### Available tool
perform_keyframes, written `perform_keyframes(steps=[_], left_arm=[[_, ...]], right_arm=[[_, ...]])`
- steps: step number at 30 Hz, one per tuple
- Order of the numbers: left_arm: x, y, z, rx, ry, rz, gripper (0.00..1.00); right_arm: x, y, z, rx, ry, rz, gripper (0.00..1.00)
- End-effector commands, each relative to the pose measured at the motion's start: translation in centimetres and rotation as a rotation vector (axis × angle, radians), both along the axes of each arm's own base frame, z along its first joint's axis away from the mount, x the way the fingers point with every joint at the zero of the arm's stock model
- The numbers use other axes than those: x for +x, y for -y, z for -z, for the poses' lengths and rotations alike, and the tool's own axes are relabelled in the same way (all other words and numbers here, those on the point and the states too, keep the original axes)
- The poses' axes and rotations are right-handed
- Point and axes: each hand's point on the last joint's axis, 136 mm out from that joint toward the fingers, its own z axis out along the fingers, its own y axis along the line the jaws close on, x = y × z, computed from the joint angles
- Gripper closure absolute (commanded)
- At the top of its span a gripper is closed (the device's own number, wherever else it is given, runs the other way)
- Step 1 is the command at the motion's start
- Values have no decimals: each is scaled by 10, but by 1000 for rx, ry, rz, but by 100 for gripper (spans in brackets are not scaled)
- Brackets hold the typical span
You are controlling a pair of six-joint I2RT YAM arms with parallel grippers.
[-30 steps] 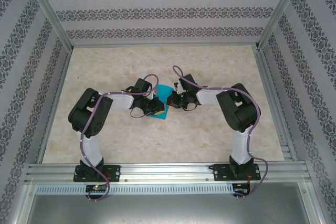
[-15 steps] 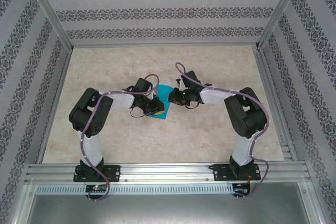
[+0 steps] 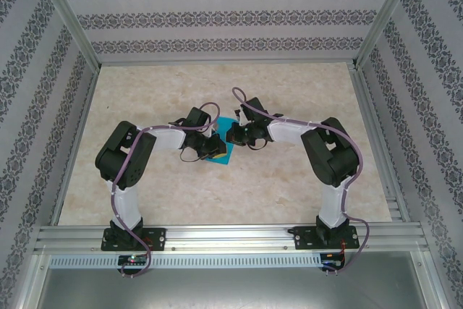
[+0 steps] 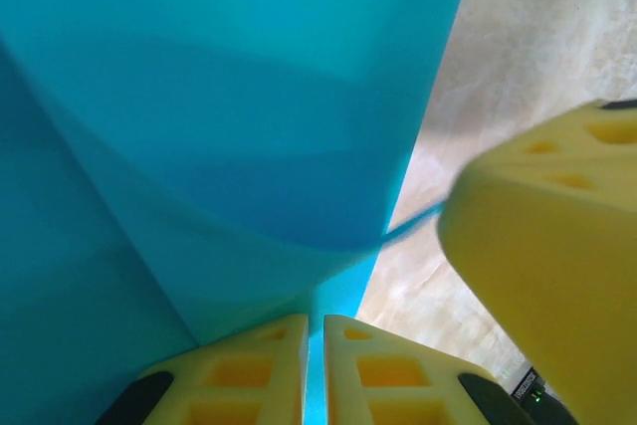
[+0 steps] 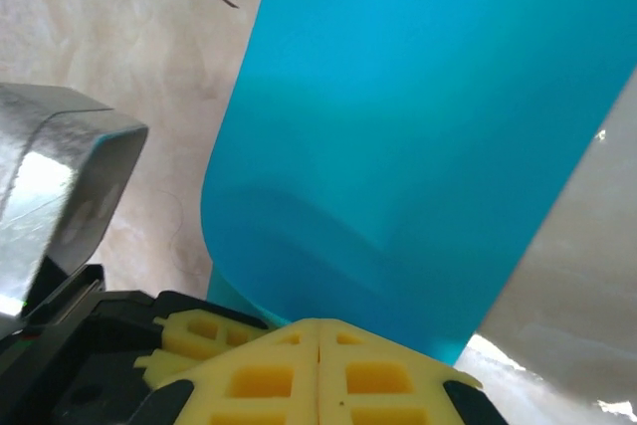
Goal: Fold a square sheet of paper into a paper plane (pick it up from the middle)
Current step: Fold the triangle a second time at the center of the table.
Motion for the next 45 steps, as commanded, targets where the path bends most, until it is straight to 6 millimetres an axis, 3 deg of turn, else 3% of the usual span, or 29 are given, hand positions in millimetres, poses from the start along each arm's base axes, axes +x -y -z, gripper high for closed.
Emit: perform_keyframes(steps=[1,14,24,32,45], left_arm=[[-10,-4,17,66,-38,15,86],[-6,0,7,54,-17,21,86],[17,5,-40,15,129,-2,83],[31,-9,-29,69,122,-55,85],[26,-23,12,155,28,-65,85]], right_arm=[[0,-2,8,-19,-15,-18,93],[-4,14,32,-101,-49,0,93],[-21,41,63,-264,-116,-21,94],[-25,44,69,-278,-127,-32,94],[-31,49,79,-308,-152,-53,94]])
